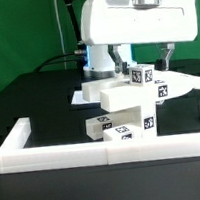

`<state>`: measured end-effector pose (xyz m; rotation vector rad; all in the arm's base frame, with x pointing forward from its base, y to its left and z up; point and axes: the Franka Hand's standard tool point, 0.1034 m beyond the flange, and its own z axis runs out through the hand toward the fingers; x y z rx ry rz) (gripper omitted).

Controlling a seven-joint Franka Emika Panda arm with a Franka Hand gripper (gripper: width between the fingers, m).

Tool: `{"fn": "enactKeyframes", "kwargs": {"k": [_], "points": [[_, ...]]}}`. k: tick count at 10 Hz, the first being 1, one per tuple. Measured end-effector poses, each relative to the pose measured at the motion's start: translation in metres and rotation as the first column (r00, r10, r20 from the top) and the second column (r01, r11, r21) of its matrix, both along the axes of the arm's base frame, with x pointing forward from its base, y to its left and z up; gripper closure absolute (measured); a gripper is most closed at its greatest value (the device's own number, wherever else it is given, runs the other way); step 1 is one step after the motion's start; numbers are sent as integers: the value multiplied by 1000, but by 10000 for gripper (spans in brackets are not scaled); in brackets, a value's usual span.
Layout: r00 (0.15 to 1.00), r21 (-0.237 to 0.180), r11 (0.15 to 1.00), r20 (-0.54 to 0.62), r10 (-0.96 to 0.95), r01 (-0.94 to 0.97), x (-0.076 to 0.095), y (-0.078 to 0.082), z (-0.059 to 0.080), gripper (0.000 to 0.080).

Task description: Assemble chair

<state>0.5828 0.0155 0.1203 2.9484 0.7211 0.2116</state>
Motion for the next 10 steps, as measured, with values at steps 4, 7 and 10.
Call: {"fn": "enactKeyframes", "kwargs": {"k": [4, 7, 10], "points": [[1000, -9, 1000, -3, 30, -30, 0, -3, -1, 519], [1000, -3, 1000, -1, -8, 8, 0, -3, -1, 517], [991, 20, 991, 6, -136, 136, 0, -3, -1, 517]]}}
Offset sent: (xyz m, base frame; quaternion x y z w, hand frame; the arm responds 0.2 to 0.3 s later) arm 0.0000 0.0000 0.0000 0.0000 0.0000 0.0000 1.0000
